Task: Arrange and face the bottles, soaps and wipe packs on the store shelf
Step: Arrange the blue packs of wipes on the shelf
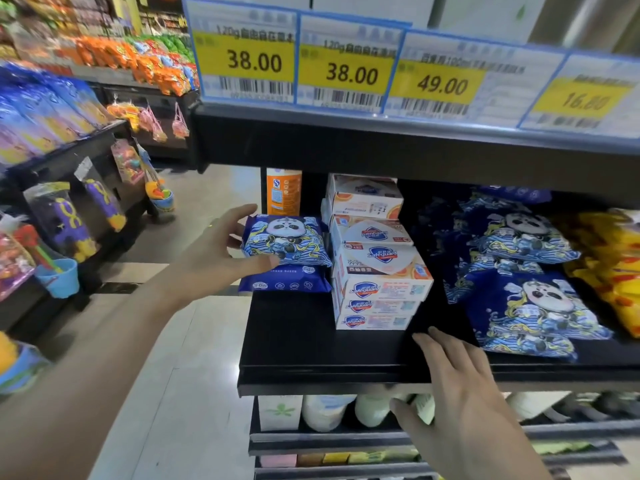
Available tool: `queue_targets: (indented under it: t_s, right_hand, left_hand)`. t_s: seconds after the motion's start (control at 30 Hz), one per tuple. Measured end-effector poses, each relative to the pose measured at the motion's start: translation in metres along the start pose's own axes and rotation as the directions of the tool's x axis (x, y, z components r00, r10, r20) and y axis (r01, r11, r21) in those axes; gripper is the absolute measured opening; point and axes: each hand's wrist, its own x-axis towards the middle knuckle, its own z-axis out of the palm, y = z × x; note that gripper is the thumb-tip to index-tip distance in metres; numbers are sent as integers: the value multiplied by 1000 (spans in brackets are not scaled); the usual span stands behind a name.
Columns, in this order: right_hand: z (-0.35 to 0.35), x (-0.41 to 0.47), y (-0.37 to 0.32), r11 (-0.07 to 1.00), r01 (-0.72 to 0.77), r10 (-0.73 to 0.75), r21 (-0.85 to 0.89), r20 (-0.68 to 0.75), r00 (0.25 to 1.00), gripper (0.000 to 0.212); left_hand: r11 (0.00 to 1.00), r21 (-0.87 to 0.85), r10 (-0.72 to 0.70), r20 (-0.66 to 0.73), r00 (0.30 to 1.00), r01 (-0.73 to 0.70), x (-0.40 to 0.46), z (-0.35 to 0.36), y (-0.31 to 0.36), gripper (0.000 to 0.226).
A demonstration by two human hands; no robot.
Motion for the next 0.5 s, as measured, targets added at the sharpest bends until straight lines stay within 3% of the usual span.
queue_targets:
  t_s: [0.13, 0.27, 0.37, 0.5]
  right_hand:
    - [2, -1, 5, 1000, 12, -12, 15, -31, 999, 83]
    - [6, 0, 8, 993, 25, -17, 117, -71, 997, 76]
    - [3, -3, 9, 928, 63, -3, 368, -160, 987, 58]
    - [-13, -9, 21, 817, 235, -66, 527, -318, 946, 34]
  left_hand:
    - [994, 91, 73, -152, 986, -59, -19, -4, 0, 89]
    - [986, 72, 163, -266, 950, -149, -49, -1, 5, 61]
    - [956, -86, 222, -409, 885, -280, -76, 19, 15, 25]
    - [914, -227, 231, -385, 894, -335, -113, 65, 39, 23]
